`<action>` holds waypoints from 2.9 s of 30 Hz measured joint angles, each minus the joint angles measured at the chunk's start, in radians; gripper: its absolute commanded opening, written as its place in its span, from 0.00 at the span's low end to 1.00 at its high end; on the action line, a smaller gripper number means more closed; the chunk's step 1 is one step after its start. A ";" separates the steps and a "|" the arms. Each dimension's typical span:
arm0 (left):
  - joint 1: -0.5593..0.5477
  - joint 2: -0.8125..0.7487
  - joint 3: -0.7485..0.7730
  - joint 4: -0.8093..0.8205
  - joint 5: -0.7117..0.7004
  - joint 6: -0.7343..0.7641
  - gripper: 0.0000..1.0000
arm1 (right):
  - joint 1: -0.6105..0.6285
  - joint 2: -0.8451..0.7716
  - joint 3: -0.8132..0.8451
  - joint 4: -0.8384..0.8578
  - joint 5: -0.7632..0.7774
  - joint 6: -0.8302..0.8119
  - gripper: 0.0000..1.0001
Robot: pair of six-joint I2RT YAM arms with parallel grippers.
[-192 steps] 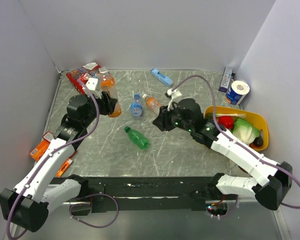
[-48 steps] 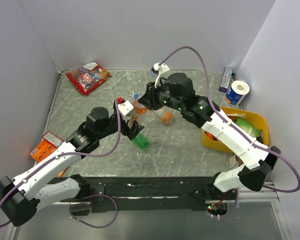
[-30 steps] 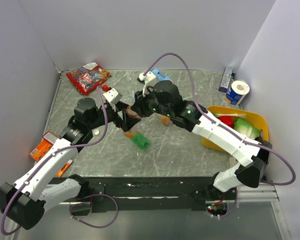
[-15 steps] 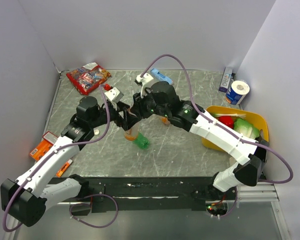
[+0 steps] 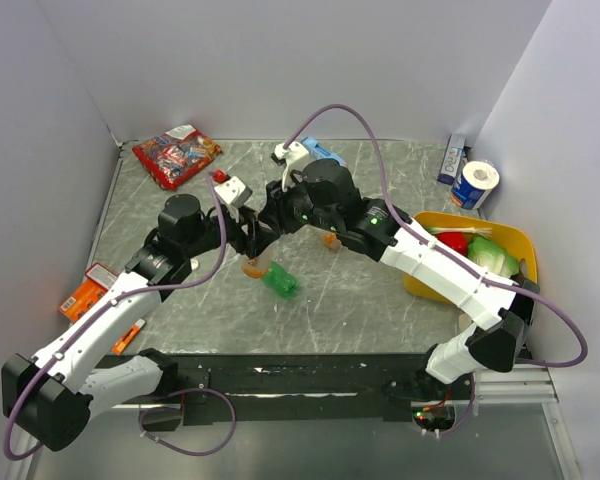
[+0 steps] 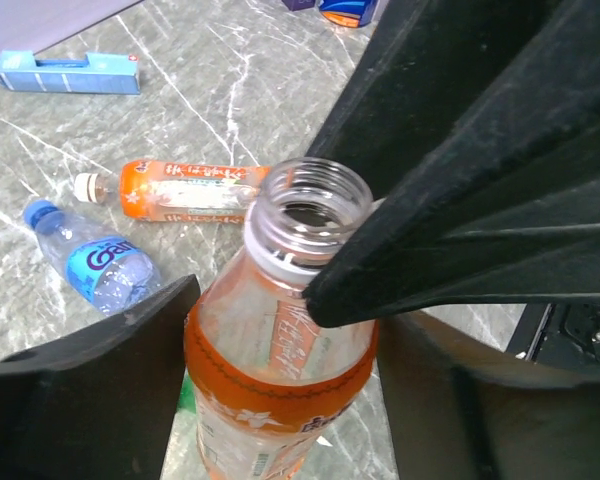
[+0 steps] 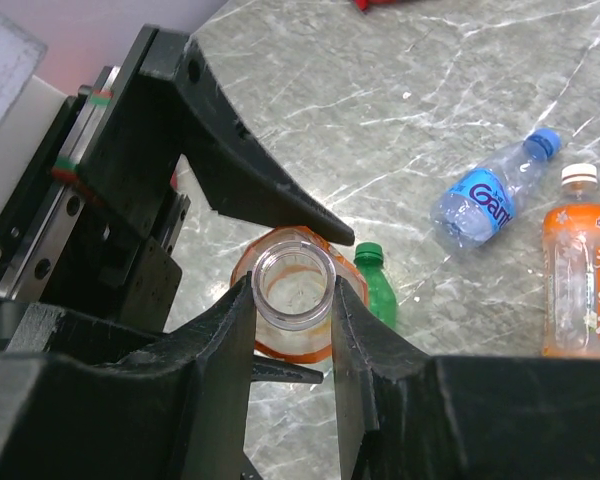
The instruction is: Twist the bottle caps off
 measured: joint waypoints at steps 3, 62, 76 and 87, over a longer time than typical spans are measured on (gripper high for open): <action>-0.008 0.000 0.000 0.000 -0.006 0.003 0.61 | 0.000 0.000 0.000 -0.001 0.001 0.000 0.00; 0.476 0.249 -0.310 0.682 -0.494 -0.148 0.60 | -0.201 -0.523 -0.388 0.175 0.016 0.113 0.88; 0.496 0.285 -0.325 0.713 -0.500 -0.131 0.64 | -0.201 -0.524 -0.388 0.175 0.016 0.117 0.88; 0.496 0.308 -0.337 0.736 -0.498 -0.131 0.65 | -0.201 -0.528 -0.388 0.175 0.016 0.117 0.88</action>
